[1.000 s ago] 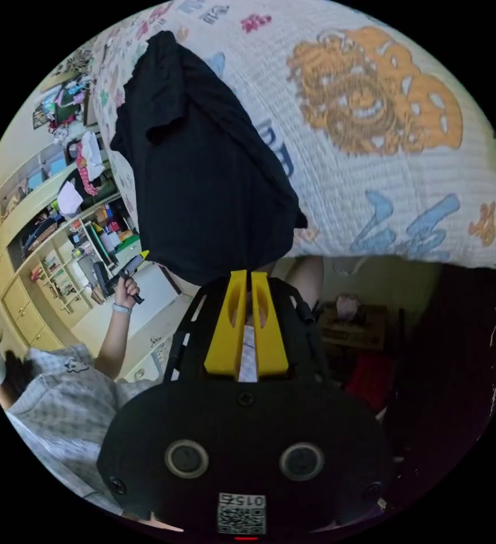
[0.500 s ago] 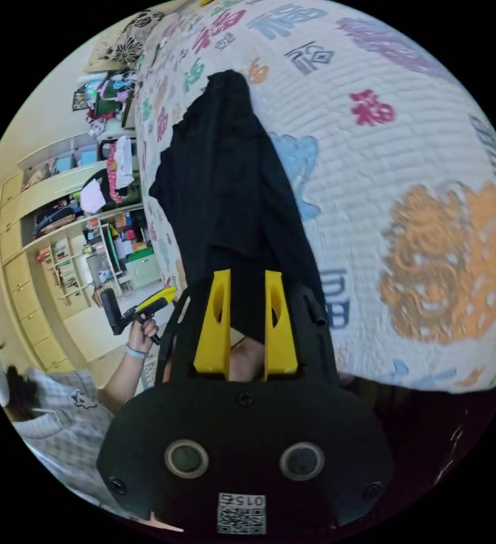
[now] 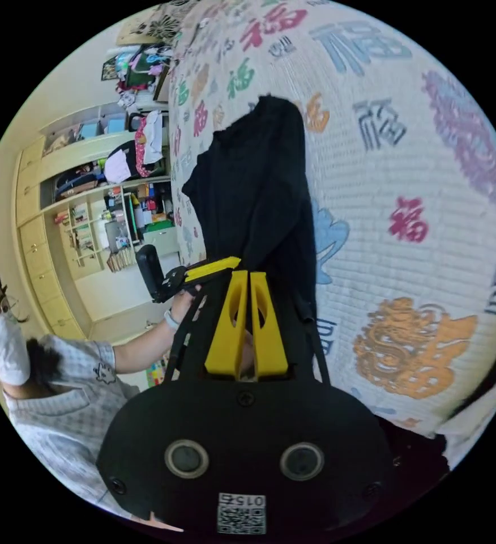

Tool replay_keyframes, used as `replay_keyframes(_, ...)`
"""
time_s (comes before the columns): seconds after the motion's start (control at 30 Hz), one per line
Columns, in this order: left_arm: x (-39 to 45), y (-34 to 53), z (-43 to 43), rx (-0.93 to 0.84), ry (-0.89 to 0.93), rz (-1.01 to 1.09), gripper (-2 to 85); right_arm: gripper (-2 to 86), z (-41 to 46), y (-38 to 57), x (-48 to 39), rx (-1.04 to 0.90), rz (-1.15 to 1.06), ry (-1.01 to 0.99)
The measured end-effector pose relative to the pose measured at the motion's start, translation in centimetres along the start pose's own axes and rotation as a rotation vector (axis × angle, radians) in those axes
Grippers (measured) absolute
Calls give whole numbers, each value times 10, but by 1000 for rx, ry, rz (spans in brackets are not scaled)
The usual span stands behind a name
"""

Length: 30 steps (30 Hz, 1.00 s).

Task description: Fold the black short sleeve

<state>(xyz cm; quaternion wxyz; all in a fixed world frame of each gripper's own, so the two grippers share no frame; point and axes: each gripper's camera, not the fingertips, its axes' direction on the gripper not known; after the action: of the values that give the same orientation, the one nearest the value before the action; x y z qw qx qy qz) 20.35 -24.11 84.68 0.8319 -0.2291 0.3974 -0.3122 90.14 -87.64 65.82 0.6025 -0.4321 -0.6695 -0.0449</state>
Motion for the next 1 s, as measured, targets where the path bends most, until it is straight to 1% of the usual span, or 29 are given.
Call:
replay_keyframes(0.03,10,-8,0,32,103,19,0,-2,-21,-3,-7,-7,-29,47)
replay_keyframes(0.07,15,-12,0,42,159,31,-2,-2,-42,-6,-12,-16,-52,106)
replay_keyframes(0.1,27,-21,4,51,253,42,-3,-2,-53,-9,-14,-22,-62,140)
replay_keyframes(0.13,40,-31,10,56,310,43,-3,0,-73,-14,-16,-28,-72,223)
replay_keyframes(0.27,78,-59,35,65,382,97,12,14,-110,-41,-2,-71,-29,531)
replay_keyframes(0.3,87,-68,44,27,398,121,32,18,-111,-45,3,-66,-13,583)
replay_keyframes(0.33,93,-75,50,-22,414,145,46,29,-112,-51,13,-64,29,678)
replay_keyframes(0.37,95,-78,51,-37,418,165,50,42,-111,-56,25,-65,103,738)
replay_keyframes(0.43,94,-85,41,-56,370,253,59,58,-109,-54,33,-18,148,716)
replay_keyframes(0.5,82,-90,30,-74,290,277,61,71,-103,-44,37,63,164,608)
replay_keyframes(0.57,65,-96,22,-88,220,254,62,88,-82,-30,48,118,199,452)
replay_keyframes(0.63,47,-103,19,-113,216,199,64,92,-58,-24,60,125,235,347)
replay_keyframes(0.67,46,-104,19,-121,220,195,64,90,-41,-22,67,116,257,266)
replay_keyframes(0.73,50,-104,26,-166,203,214,67,73,-16,-24,73,103,282,167)
replay_keyframes(0.8,56,-100,33,-198,199,220,67,37,-4,-25,72,135,298,205)
replay_keyframes(0.83,58,-96,35,-213,209,214,67,15,0,-25,67,141,269,230)
replay_keyframes(0.9,61,-87,32,-207,225,192,67,5,3,-26,61,133,261,233)
replay_keyframes(0.97,59,-77,25,-189,235,159,67,0,6,-24,54,135,263,292)
replay_keyframes(1.0,55,-69,18,-176,234,132,70,-1,8,-25,53,134,268,290)
